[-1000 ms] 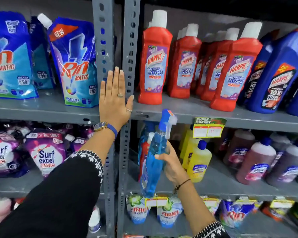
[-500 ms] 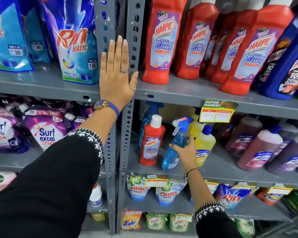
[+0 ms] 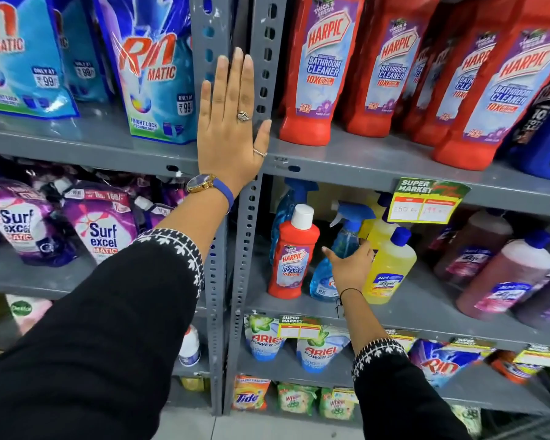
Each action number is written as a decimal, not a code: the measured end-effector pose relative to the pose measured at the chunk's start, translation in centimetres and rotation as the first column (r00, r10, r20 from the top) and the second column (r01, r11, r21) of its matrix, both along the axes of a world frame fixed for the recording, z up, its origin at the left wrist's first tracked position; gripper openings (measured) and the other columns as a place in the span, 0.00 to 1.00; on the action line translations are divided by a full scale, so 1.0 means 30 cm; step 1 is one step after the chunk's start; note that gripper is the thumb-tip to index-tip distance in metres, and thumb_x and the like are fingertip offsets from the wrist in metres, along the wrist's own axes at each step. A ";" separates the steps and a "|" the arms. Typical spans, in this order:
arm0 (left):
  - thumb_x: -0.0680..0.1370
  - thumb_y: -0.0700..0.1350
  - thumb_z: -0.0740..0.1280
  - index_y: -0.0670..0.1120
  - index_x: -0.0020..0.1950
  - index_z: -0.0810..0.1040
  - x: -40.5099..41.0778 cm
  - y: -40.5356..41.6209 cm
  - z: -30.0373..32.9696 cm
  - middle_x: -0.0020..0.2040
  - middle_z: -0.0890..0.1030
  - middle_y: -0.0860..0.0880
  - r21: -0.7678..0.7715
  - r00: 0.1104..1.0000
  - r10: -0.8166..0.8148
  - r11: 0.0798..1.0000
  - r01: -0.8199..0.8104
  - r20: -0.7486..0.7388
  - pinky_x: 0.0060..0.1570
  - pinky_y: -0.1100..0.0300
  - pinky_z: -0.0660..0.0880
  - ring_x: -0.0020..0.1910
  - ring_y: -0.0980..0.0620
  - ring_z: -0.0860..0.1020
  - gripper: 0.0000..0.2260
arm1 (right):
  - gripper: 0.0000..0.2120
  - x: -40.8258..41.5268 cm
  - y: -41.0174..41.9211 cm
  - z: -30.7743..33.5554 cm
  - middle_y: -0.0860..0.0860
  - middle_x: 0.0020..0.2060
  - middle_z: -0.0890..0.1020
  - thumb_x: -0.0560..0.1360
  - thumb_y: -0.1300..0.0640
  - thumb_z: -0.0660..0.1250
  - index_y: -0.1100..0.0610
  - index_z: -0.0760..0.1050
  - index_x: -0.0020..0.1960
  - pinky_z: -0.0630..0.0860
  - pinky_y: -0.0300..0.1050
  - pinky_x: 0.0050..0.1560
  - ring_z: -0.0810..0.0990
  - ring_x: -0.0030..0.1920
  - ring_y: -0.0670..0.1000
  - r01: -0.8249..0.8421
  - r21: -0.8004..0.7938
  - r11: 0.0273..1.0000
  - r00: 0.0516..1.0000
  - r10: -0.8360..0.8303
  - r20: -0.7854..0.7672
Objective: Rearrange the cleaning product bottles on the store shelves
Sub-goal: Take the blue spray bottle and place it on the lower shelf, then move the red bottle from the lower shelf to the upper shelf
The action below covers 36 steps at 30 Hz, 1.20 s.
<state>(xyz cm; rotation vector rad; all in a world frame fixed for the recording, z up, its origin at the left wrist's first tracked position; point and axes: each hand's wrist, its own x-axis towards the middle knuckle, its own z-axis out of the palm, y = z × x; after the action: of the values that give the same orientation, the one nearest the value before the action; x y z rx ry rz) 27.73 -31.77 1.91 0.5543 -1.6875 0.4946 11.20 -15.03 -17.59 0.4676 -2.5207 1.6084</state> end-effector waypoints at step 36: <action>0.79 0.49 0.60 0.34 0.73 0.61 -0.005 -0.011 0.001 0.73 0.64 0.38 -0.026 1.000 -0.006 1.000 0.006 -0.010 0.74 0.52 0.45 0.72 0.39 0.58 0.28 | 0.39 0.336 -0.162 -0.193 0.43 0.47 0.76 0.55 0.46 0.77 0.40 0.60 0.60 0.75 0.40 0.46 0.77 0.45 0.45 -0.125 -0.240 0.963 0.978 0.160 0.133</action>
<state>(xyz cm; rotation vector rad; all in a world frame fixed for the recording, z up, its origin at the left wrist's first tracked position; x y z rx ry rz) 27.59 -32.10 1.93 0.5317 -1.6704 0.5084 21.27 -19.88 -23.37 0.5295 -2.4066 2.0335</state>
